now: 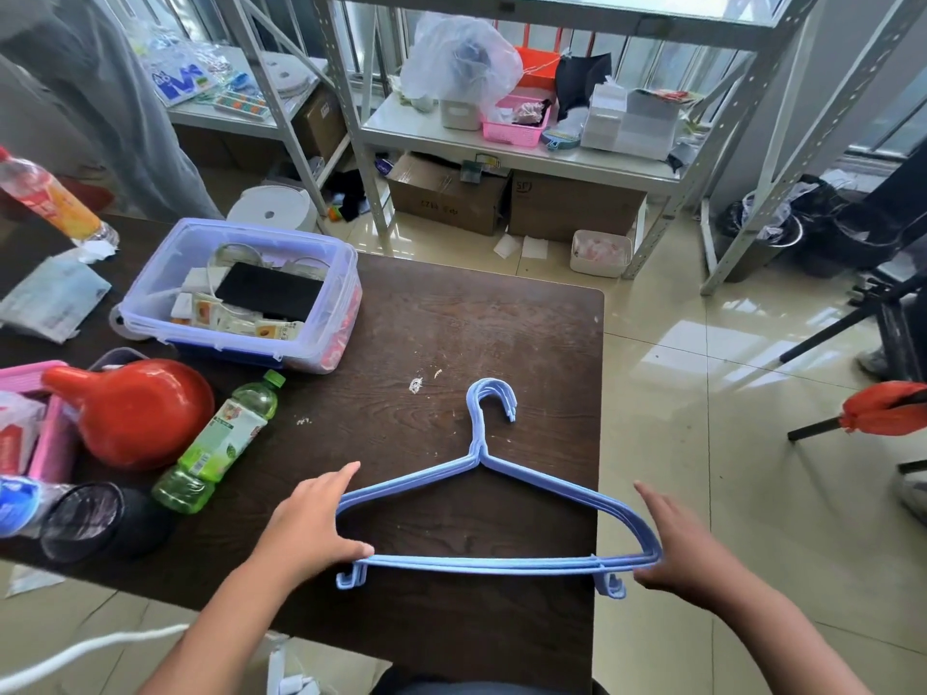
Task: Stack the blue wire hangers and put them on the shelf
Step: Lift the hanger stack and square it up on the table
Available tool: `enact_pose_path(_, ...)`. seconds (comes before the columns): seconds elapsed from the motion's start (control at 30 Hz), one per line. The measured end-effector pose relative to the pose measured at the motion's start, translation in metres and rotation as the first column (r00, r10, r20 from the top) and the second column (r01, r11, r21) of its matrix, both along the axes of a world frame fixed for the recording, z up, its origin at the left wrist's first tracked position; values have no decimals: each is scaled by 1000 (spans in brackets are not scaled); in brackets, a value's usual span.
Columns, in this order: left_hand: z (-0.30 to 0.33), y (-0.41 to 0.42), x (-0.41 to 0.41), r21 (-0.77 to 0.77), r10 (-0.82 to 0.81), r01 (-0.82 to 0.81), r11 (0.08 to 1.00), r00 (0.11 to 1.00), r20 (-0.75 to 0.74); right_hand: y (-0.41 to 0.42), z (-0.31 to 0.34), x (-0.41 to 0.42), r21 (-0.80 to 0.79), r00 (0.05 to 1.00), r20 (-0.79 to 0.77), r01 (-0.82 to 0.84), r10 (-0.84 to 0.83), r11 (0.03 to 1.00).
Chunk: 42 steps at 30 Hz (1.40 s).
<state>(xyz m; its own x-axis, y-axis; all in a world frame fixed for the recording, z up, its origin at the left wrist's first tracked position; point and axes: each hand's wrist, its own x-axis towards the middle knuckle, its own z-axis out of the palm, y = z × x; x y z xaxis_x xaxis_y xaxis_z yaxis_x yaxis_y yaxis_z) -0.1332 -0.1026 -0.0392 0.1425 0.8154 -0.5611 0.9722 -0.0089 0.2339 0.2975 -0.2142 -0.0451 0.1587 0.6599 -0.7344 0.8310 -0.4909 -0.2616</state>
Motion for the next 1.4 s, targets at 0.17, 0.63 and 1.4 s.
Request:
enact_pose_path(0.17, -7, 6, -10, -118, -107, 108, 987, 994, 21, 0, -5, 1, -11, 991, 72, -111, 112, 994)
enact_pose_path(0.63, -24, -1, -45, -197, -146, 178, 964, 975, 165, 3, -20, -8, -3, 979, 165, -121, 120, 993)
enact_pose_path(1.4, -36, -9, -37, 100, -120, 107, 989, 984, 134, 5, -21, -12, 21, 981, 191, -29, 25, 999)
